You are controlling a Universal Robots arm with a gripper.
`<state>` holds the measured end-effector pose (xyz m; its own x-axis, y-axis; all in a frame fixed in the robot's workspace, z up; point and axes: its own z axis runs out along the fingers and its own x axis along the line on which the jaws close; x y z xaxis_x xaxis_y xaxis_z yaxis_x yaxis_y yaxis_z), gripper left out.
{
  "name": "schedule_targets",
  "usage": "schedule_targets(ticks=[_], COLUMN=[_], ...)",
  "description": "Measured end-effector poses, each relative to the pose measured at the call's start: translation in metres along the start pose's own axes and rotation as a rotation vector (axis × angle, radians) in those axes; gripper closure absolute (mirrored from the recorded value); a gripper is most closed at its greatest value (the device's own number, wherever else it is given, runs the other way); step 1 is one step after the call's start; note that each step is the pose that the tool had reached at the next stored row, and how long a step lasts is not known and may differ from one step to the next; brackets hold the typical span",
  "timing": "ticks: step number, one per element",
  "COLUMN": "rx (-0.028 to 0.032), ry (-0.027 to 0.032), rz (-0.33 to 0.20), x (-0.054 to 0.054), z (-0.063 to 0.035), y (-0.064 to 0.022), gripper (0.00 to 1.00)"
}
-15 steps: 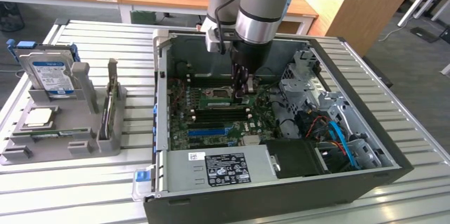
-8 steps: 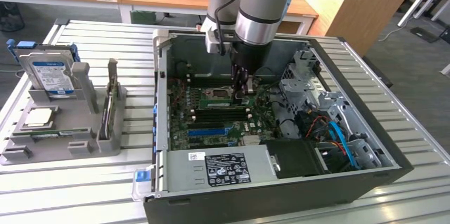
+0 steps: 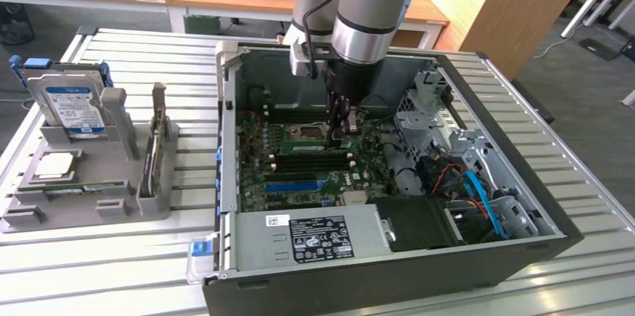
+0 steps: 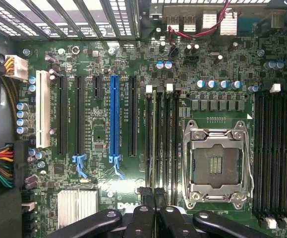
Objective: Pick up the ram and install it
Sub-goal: 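Insert the ram into the slot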
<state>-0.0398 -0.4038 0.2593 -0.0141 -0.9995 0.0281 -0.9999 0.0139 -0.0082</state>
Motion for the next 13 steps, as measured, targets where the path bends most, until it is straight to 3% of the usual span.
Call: schedule_targets(ticks=[13], rx=[0.0004], ry=[0.0], rz=[0.0], x=[-0.0001], z=[0.0024], y=[0.0], gripper=[0.88])
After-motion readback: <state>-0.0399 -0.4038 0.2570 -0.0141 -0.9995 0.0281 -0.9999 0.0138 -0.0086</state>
